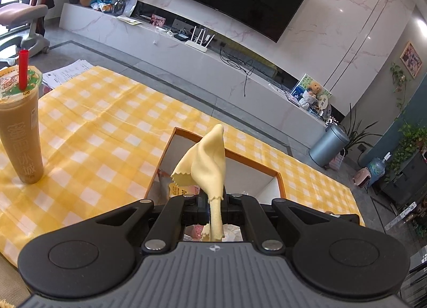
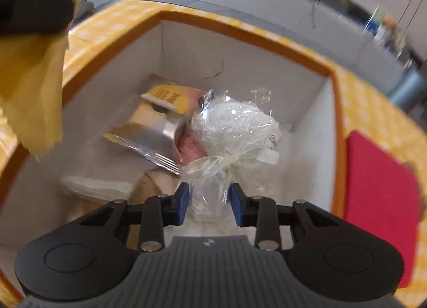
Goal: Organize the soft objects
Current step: 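Carry the plastic bag and yellow cloth over the orange box with both grippers, then open the right gripper to drop the plastic bag into the box, then open the left gripper to drop the yellow cloth into the box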
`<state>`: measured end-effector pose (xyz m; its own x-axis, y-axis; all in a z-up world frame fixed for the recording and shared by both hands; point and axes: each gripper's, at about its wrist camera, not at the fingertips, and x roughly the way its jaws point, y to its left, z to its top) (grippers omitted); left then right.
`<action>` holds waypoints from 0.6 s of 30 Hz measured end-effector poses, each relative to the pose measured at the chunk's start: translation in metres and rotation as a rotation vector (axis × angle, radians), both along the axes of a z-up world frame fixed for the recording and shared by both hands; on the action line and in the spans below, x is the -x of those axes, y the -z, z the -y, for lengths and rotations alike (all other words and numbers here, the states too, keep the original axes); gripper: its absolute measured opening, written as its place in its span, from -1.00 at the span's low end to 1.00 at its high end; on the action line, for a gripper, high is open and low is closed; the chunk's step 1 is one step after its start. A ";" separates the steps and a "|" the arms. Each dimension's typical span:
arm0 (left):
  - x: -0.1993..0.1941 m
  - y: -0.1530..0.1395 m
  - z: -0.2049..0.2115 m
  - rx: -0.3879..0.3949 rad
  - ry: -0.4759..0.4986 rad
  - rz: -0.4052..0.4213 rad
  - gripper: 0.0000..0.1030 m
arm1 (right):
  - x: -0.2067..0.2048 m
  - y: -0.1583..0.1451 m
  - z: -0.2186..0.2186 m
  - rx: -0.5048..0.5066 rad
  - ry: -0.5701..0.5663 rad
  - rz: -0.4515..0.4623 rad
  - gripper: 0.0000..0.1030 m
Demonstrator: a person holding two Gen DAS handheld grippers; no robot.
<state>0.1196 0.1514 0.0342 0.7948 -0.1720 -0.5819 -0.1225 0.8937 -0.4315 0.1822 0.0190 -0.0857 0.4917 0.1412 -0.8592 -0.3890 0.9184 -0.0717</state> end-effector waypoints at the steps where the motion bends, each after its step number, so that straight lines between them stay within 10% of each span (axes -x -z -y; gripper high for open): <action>1: 0.000 0.000 0.000 -0.001 0.001 0.002 -0.92 | 0.000 0.001 0.002 -0.004 0.014 0.011 -0.36; 7: 0.002 -0.003 0.005 -0.023 0.014 0.014 -0.92 | 0.012 -0.007 0.017 -0.068 0.054 0.082 -0.28; 12: -0.001 -0.001 0.012 -0.049 0.039 0.012 -0.92 | 0.033 -0.018 0.002 0.010 -0.020 0.264 0.59; 18: -0.003 0.001 0.021 -0.084 0.081 -0.006 -0.92 | 0.047 -0.035 0.014 0.073 -0.042 0.433 0.88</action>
<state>0.1222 0.1305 0.0336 0.7765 -0.1861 -0.6020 -0.0506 0.9339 -0.3540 0.1348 0.0054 -0.0509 0.8040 0.1157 -0.5833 -0.3459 0.8889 -0.3004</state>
